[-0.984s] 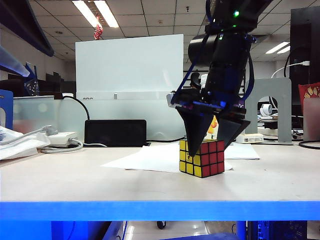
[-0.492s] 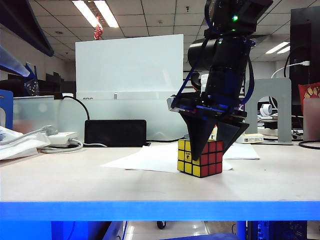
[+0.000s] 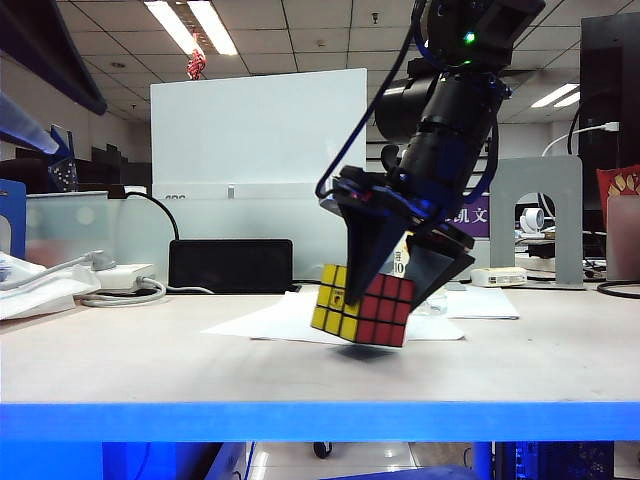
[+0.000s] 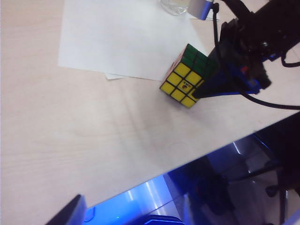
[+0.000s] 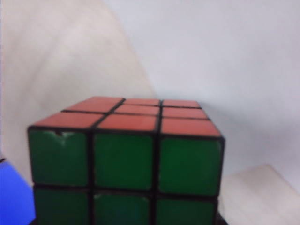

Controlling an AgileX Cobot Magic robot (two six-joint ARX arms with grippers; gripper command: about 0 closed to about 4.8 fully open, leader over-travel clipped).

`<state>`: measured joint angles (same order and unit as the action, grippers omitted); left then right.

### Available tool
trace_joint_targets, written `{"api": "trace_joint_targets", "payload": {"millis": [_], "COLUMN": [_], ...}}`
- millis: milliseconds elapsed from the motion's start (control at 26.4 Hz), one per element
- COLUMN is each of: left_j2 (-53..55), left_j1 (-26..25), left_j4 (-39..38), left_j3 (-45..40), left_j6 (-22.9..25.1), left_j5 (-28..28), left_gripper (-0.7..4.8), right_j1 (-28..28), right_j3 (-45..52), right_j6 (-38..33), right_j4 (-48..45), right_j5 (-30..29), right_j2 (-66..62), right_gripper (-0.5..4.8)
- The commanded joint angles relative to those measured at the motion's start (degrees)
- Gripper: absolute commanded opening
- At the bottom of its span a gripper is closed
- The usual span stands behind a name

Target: Rotate the Rubik's Cube so that the bottom side is facing up.

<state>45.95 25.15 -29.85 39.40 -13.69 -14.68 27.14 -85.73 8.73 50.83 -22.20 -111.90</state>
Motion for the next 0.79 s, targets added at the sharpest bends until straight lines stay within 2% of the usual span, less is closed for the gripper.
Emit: {"api": "trace_joint_targets", "payload": {"millis": [38, 378, 454, 530, 795], "left_j2": [-0.1, 0.9, 1.6, 2.3, 3.3], "left_j1": [0.0, 0.0, 0.0, 0.0, 0.0], "left_j4": [0.3, 0.3, 0.3, 0.3, 0.8], "left_j3": [0.3, 0.3, 0.3, 0.3, 0.3], "left_j6": [1.8, 5.4, 6.0, 6.7, 12.0], "left_j5": [1.2, 2.0, 1.9, 1.8, 2.0], "left_gripper": [2.78, 2.79, 2.98, 3.44, 3.46], "right_j1": [0.1, 0.1, 0.1, 0.1, 0.1], "right_j3": [-0.2, -0.3, -0.3, -0.3, -0.3], "right_j6": [-1.5, -7.6, -9.2, -10.5, -15.0], "right_j4": [-2.2, -8.2, -9.8, -11.4, -15.8], "right_j5": [-4.0, -14.6, -17.7, -20.3, -25.6], "right_j2": [0.9, 3.8, 4.9, 5.9, 8.9], "right_gripper": [2.82, 2.83, 2.83, 2.83, 2.83]}}
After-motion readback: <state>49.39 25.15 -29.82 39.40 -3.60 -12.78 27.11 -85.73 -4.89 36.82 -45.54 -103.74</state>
